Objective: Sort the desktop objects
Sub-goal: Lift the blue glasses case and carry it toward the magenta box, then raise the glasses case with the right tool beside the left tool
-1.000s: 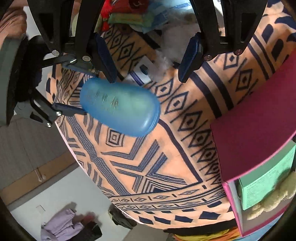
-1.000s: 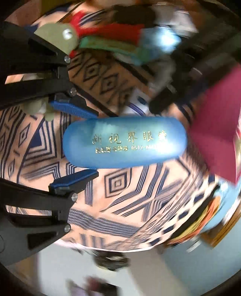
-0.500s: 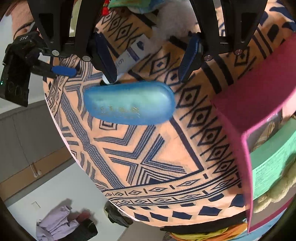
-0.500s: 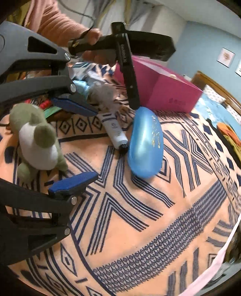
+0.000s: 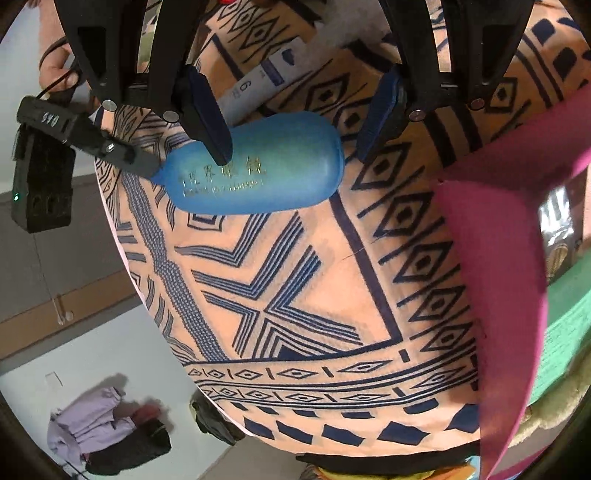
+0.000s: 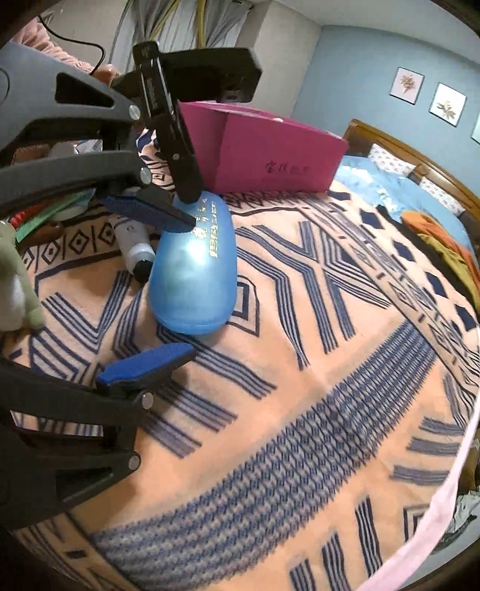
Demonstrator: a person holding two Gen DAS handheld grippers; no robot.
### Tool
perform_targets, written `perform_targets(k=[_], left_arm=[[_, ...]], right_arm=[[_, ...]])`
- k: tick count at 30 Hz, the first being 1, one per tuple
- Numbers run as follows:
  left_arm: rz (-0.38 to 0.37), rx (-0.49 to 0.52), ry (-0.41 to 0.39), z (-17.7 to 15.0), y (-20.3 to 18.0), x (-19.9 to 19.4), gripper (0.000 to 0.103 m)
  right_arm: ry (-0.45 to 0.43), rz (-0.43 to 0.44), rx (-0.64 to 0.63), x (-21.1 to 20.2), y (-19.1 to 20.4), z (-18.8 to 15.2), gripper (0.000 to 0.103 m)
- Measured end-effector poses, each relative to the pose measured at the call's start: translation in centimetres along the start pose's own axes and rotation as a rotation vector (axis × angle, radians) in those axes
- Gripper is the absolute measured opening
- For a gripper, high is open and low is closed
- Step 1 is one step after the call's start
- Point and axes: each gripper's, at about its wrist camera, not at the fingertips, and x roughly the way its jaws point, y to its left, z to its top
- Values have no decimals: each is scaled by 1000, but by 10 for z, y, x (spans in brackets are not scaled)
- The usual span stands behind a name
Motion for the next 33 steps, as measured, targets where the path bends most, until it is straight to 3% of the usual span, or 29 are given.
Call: perform_targets(k=[3,11,18,21,33], left_arm=[[-14,-12,2,0,-1,4,76],[-30,-50,-23,1,6,2,77],[-59,-13,2,-4,0,6,77],[-43,24,8,-7,-8,10,82],[-87,-36,-52,-16,-3,0,77]], right_arm=[[32,12,3,14,0,-2,65],[16,45,16,11,-7,-5,63],[14,37,2,11,-5,-5,63],[13,14,-25,13,0,-3,63],[3,18,-70,12,4,-4,61]])
